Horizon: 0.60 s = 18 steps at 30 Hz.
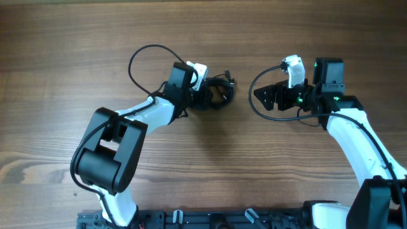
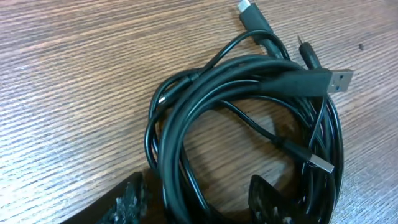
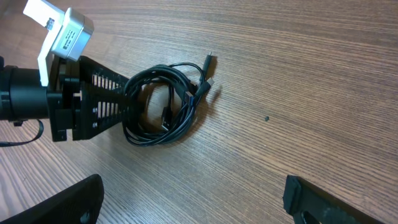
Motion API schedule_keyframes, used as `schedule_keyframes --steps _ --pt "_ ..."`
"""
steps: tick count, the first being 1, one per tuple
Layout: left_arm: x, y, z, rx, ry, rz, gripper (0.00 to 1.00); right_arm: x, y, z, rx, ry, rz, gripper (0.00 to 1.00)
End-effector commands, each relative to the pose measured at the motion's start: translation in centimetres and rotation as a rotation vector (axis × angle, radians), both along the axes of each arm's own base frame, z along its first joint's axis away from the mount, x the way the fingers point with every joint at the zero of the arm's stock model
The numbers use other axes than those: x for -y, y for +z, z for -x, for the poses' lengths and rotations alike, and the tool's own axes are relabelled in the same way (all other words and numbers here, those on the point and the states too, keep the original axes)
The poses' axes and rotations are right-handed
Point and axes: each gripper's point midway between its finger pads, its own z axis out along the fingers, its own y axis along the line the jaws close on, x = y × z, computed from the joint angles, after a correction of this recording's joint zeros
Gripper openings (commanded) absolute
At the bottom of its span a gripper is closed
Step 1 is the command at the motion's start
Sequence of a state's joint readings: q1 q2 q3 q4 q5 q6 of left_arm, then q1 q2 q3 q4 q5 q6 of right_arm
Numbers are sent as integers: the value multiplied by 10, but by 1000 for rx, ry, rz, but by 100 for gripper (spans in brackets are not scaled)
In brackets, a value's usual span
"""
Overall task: Untangle cables
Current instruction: 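Lower the left gripper onto the cable bundle and grasp it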
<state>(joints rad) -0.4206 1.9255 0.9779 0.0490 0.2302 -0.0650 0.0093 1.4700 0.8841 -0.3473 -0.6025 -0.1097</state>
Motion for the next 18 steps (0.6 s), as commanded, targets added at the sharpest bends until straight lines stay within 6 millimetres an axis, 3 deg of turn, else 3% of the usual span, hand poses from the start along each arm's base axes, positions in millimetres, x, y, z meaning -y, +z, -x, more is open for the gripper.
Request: schedule_keyframes --steps 1,6,9,14,18 --pt "-2 -4 -2 12 14 -17 54 -4 -1 1 -15 13 -25 95" --pt "-3 -1 -8 16 62 7 49 -4 -2 1 -15 13 -25 95" --pt "-1 1 -10 24 64 14 23 -4 -2 1 -16 13 -25 96" --pt "-1 2 -10 23 67 16 13 -4 -2 2 -20 13 -25 96" --pt "1 7 -13 25 93 42 11 -4 -2 2 -21 12 -25 96"
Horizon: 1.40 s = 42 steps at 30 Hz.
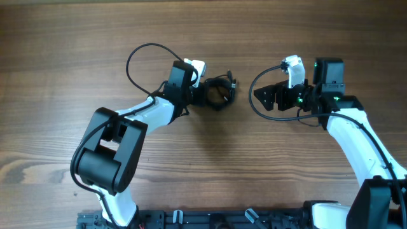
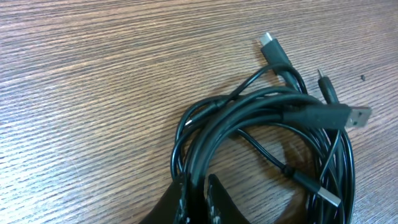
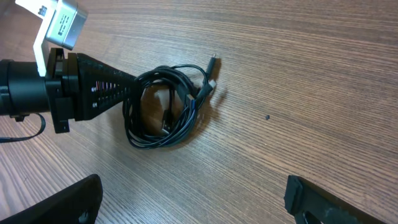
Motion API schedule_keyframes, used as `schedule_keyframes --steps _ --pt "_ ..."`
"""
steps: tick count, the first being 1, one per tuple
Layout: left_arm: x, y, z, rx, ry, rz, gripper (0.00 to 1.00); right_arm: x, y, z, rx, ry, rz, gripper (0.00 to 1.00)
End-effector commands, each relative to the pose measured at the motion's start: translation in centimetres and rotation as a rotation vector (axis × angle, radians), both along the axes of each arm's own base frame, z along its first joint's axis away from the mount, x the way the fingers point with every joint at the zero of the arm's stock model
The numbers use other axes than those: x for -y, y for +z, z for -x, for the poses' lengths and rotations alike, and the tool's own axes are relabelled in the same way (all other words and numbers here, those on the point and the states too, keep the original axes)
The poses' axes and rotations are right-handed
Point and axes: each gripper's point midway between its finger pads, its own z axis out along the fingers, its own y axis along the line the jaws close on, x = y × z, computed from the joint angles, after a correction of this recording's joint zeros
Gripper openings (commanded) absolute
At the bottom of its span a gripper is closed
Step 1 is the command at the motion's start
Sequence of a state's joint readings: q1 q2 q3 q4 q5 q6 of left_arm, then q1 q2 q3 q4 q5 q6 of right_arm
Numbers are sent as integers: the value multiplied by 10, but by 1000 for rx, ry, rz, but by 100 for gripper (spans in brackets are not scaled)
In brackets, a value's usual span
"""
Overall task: Untangle cables
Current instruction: 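Lower the left gripper onto the cable bundle and grasp it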
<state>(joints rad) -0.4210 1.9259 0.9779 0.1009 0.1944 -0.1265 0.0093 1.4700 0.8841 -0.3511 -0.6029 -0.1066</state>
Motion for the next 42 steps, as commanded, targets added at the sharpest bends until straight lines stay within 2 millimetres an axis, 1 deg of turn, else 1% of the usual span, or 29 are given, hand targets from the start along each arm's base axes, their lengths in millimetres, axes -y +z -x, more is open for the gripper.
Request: schedule_keyframes --steps 1,4,6,8,9,10,13,15,16,20,22,25,29,35,37,40,42 --pt "3 4 -4 2 28 26 11 -4 -2 2 -17 14 -23 96" --pt "6 24 -11 25 29 36 11 -4 -2 2 -19 12 -24 96" --pt "8 42 -15 34 29 40 11 -4 -2 2 -22 9 -26 100" --pt "9 61 -18 59 28 52 12 -4 -2 2 -24 7 -28 100" --pt "10 77 -21 90 28 67 13 -4 -2 2 -23 7 -28 100" --pt "11 87 -21 108 30 77 13 -4 -2 2 -23 7 -28 100" --pt "10 109 -20 148 29 96 14 -4 -2 2 -23 6 -29 100" --pt "10 117 -20 159 30 101 15 -4 -1 1 -27 -3 -36 100" --pt "9 116 -19 156 30 99 16 -4 -1 0 -25 -3 -36 100" --pt "8 108 -16 132 27 84 27 -4 -1 0 -25 -3 -36 99" --pt "8 103 -16 124 22 75 30 -4 -1 1 -25 -2 -36 100" --pt "8 89 -15 117 -13 35 32 -4 -1 1 -25 -2 -36 100" --pt "7 55 -12 56 -33 -12 30 -4 -1 1 -27 -5 -38 100" --pt "2 24 -1 -34 -38 -53 32 -4 -1 1 -31 -10 -42 100" --pt "0 18 4 -51 -57 -75 33 -4 -1 0 -31 -10 -42 100" --pt "0 17 5 -56 -62 -82 36 -4 -1 1 -31 -10 -42 100" --pt "0 16 6 -61 -64 -82 37 -4 -1 1 -32 -10 -42 100"
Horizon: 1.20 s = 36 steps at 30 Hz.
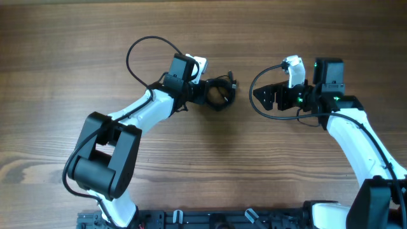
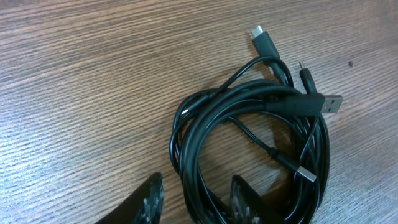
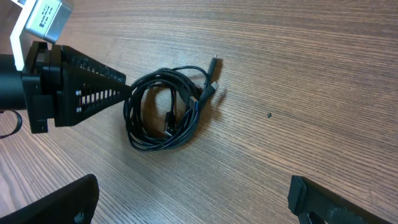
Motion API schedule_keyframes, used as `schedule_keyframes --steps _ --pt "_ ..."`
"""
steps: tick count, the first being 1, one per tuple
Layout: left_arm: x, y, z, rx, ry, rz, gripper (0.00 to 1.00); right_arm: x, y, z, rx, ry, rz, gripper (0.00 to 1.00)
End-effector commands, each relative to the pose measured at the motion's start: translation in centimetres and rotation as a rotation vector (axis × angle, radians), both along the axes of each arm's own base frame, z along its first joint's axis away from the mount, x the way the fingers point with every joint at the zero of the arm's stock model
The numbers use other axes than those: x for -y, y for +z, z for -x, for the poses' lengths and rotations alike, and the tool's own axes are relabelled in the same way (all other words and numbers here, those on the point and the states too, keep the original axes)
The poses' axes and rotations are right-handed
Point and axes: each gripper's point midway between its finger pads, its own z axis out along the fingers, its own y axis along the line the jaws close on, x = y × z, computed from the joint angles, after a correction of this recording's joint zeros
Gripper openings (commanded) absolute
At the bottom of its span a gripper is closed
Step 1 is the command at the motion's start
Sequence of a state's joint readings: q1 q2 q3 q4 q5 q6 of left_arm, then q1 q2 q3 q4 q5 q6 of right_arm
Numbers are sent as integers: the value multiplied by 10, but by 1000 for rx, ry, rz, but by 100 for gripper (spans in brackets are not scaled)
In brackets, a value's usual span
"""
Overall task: Untangle cables
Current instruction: 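Lower the left gripper onto the cable bundle and grasp it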
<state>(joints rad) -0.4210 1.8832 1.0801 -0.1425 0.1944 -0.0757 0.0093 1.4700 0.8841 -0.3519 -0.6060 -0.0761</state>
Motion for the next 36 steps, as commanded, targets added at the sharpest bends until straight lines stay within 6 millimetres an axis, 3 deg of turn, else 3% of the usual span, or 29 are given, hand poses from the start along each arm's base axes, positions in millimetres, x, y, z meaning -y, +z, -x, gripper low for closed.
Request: schedule_keyframes --steps 1,20,21,23,25,33,36 --pt "3 -2 0 5 -27 -16 36 -3 -1 0 -16 6 -28 100" --pt "7 -25 -1 -19 -25 -23 33 -7 1 2 -22 13 -52 100" --pt "8 -23 -3 -9 -25 -19 31 -7 1 2 -22 13 -52 100" --pt "10 -20 -7 3 -10 -1 12 -7 1 2 -22 13 -52 100" --pt "12 -17 -10 6 18 23 4 -7 1 2 -22 13 -51 100" --pt "13 -14 -12 6 42 44 4 -6 1 2 -23 11 -50 100" --pt "14 -2 -15 18 66 71 4 -4 -1 1 -28 -1 -38 100"
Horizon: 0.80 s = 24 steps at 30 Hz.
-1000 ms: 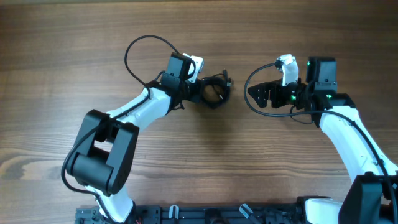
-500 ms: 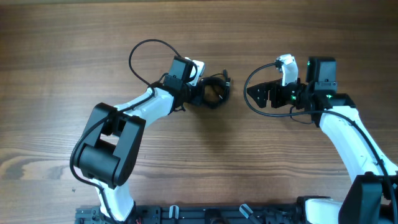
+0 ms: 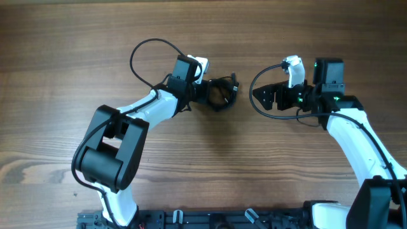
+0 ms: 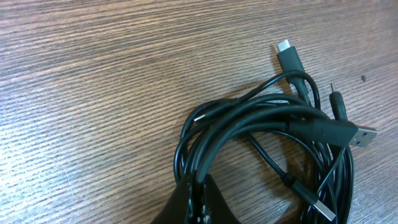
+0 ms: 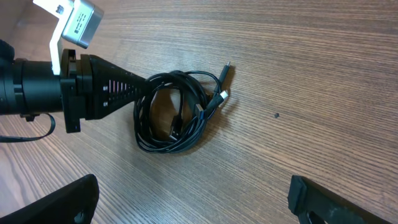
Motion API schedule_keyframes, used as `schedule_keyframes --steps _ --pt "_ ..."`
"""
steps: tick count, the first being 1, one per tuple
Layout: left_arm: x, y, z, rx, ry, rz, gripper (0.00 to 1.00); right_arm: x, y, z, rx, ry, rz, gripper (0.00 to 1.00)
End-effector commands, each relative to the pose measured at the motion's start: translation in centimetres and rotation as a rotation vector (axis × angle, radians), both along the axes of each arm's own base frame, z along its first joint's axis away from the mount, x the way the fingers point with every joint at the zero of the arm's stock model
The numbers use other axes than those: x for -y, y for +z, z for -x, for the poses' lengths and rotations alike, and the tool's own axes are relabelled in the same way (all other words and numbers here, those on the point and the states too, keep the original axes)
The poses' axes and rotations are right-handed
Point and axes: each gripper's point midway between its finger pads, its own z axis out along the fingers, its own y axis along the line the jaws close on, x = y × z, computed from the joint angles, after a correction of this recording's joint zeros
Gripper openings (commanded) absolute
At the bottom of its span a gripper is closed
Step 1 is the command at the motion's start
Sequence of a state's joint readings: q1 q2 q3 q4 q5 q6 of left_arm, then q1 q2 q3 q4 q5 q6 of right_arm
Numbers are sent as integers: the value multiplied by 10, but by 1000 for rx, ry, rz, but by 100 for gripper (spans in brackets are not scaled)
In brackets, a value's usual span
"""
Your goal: Untangle cables
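Note:
A coil of tangled black cables lies on the wooden table; USB plugs and a thin barrel plug stick out on its right side. My left gripper is shut on strands at the coil's left edge. My right gripper hovers to the right of the coil with its fingers wide apart and nothing between them; the coil lies well ahead of it.
The wooden table stretches on all sides. A loop of the left arm's own cable arches above that arm. The right arm's cable curves between the coil and the right gripper.
My left gripper, open astride the coil's left edge before, is now shut on strands there. The coil has shifted slightly to the right. The right gripper has stayed put and open.
First my left gripper stood open around the coil's lower left part. Then it was shut on strands there. After that it was open again beside the coil's left edge. Now it is shut on the cables once more. The right gripper stayed open throughout.

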<state>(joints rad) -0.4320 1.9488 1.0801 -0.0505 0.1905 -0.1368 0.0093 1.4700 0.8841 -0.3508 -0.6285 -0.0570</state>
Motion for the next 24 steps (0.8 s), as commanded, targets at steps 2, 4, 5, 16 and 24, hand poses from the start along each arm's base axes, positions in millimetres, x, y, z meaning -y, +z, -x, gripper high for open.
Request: schedule_keyframes --steps 2,4,5,16,24 --pt "9 35 -8 62 22 55 4 6 -8 -1 -36 -41 20 100" --pt "10 56 -10 102 21 75 4 8 -10 -2 -43 -58 28 100" --pt "10 66 -11 121 21 84 4 8 -9 -2 -43 -58 26 100" --pt "15 106 -7 175 4 151 4 -17 -10 0 -39 -33 37 100" --pt "17 171 1 299 -9 215 4 -9 -33 -20 -115 -209 35 100"
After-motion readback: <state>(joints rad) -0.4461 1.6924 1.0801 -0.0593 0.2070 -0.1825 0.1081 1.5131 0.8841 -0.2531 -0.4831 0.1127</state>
